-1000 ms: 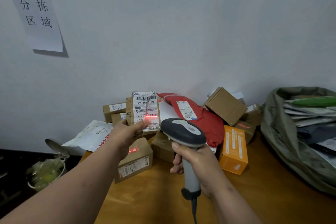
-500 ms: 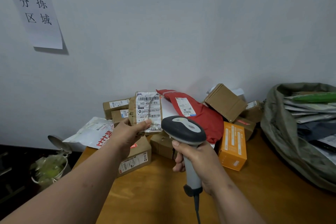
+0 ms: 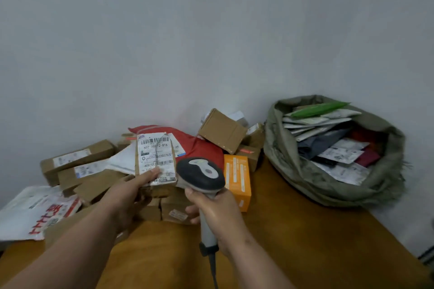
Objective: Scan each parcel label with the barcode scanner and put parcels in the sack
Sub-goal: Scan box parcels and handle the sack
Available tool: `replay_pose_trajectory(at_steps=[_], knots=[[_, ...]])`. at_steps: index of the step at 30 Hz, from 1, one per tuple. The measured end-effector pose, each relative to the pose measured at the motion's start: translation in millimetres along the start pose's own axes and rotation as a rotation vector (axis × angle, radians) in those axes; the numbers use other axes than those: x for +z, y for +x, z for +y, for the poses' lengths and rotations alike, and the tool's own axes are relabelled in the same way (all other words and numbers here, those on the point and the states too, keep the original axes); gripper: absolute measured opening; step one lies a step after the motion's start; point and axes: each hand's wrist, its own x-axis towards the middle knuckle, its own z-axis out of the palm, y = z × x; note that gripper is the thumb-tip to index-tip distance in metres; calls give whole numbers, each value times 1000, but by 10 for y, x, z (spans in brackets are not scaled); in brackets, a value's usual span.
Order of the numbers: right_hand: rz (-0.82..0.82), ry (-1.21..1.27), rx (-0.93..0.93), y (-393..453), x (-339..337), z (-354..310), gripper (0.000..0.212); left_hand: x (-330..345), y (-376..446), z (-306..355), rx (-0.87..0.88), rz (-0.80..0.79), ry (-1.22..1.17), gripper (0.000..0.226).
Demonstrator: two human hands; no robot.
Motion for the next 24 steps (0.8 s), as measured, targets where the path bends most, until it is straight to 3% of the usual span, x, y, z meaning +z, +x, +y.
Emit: replay_pose_trajectory(at_steps=[6,11,16,19,24], knots=[[193,103,35,98,-370,31,27,669,263,8,5,-167,163,62],[388,182,32,115,-786,84,34,1339,406,-26,-37,-334,287,88],[540,235,8,114,-1375,178,25,2088,457,-122,3,-432,406,74],[608,268,-11,220,-1833,222,22,2644,571,-185,89,-432,480,69],[729,305,3,470,-2857,259,33,3753,1005,-358,361,-375,886,96]])
